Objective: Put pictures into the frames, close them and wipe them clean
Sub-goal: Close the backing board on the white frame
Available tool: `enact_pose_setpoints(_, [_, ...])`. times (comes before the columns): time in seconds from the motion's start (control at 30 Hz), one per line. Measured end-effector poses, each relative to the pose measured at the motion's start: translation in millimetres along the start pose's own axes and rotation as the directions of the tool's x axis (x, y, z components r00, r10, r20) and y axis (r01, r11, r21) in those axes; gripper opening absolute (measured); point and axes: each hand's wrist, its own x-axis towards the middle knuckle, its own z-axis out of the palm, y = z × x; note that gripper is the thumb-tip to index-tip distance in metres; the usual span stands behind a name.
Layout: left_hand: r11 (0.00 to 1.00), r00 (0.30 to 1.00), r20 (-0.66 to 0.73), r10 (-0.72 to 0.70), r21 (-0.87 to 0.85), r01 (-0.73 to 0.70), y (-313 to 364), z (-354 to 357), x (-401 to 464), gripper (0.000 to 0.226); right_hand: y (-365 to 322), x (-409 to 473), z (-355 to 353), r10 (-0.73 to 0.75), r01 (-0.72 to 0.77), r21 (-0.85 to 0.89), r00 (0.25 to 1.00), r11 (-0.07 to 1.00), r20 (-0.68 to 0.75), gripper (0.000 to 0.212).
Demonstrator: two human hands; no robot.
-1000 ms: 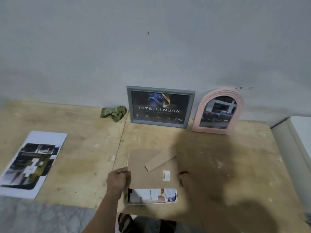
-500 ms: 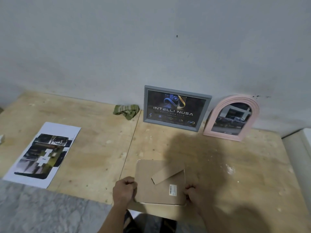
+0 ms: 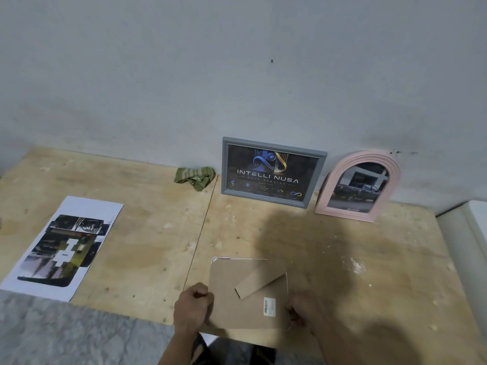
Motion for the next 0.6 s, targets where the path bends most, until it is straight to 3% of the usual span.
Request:
enact_pose_setpoints(0.13, [1.000,1.000,-0.005,0.008,0.026,-0.008,0.2,1.0,-3.6,0.008,-0.6,-2.3,0.9,-0.040,0.039,-0.037,0.998,0.999,-0.040,0.020])
enact_pose_setpoints(0.37, [0.988,0.999,-0.046,0.014,0.157,-0.006,13.4,8.3,-9.8,0.024,10.7,17.3,6.3,-0.083,0.081,-0.025,0.993,0.996,-0.080,0.013])
enact_pose_setpoints(0.5, [0.999,0.999,-0.033,-0.041,-0.035,0.040,16.0,8.5,-10.8,0.017,6.3,4.0,6.6,0.040,-0.051,0.201,0.997,0.978,0.060,0.018])
enact_pose_setpoints(0.6, [0.963,0.993,0.103,-0.058,-0.256,0.083,18.9,1.8,-9.6,0.011,4.6,2.2,1.6,0.060,-0.089,0.260,0.991,0.962,0.117,0.025])
